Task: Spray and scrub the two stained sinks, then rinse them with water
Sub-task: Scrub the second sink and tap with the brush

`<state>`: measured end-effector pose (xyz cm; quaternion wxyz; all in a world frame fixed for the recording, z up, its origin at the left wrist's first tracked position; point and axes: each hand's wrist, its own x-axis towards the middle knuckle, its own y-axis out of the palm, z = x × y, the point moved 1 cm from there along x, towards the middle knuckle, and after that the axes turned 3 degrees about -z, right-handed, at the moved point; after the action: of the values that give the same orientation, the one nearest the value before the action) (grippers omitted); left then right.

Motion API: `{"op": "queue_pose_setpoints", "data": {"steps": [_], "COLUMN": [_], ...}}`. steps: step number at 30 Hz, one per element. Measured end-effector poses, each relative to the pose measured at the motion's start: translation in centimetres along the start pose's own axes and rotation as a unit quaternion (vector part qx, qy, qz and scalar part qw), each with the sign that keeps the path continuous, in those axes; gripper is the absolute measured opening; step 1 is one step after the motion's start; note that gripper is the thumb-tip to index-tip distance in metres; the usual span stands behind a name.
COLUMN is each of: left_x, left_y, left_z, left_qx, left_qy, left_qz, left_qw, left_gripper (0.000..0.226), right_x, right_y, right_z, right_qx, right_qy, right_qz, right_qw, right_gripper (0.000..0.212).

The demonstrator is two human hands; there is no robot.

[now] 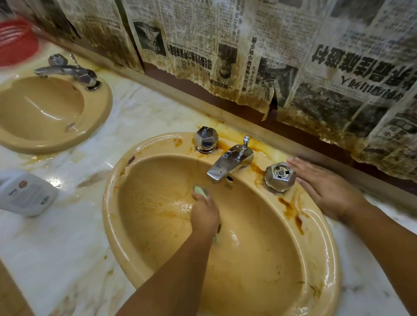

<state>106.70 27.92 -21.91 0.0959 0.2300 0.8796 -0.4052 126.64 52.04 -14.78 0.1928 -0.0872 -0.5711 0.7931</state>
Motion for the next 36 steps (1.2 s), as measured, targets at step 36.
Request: {"op": "queue_pose_setpoints", "data": {"steps": [36], "left_x": [-3.2], "left_y": [1.5], "left_z": [1.2], "left_qx": [0.144], "left_qy": [0.102], "left_qz": [0.141], "left_qw": [0.974], "left_gripper": [0.055], "right_x": [0.1], "right_y": [0.2], "right_z": [-0.2], "right_qx": [-0.003], "right_qy": [0.008], "right_qz": [0.021], "right_qw": [1.0], "right_gripper": [0.054]}}
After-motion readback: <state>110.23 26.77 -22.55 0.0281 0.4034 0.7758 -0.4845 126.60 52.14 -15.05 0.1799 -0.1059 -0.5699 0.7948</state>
